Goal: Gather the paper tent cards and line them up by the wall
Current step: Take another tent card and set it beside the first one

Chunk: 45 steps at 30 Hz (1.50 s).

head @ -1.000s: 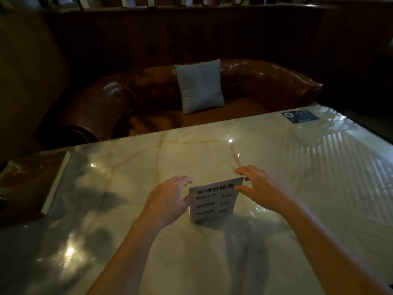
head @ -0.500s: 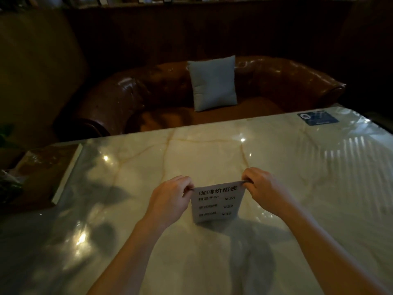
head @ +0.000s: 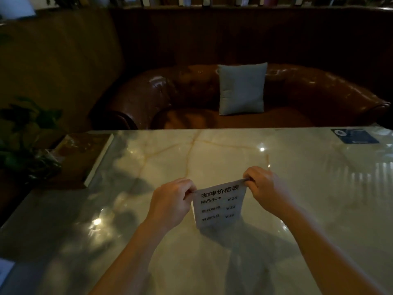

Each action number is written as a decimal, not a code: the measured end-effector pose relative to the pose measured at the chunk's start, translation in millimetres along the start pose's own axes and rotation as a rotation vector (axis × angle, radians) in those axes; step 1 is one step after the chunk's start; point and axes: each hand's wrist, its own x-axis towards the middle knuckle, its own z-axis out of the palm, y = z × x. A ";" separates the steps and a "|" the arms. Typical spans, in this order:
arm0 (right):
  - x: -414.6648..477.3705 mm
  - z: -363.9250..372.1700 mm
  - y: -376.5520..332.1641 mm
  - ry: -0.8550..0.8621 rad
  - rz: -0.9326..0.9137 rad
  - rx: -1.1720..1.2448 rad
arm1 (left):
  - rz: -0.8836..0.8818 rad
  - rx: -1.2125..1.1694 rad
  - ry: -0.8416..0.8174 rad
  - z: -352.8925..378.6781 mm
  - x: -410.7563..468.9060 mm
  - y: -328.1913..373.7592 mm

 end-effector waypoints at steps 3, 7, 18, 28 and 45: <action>14.8 9.0 -20.7 -0.028 -0.055 0.018 | -0.053 0.021 0.037 -14.2 -8.7 -16.3; 36.1 25.1 -54.8 -0.063 -0.111 0.043 | -0.118 0.070 0.087 -37.9 -22.2 -39.6; 75.1 89.6 -161.3 -0.135 -0.316 0.112 | -0.306 0.169 0.220 -113.2 -83.2 -108.9; 101.8 139.1 -261.1 -0.162 -0.497 0.151 | -0.396 0.235 0.255 -169.5 -135.8 -164.6; 159.9 192.7 -378.6 -0.274 -0.734 0.113 | -0.578 0.387 0.394 -222.2 -165.3 -223.8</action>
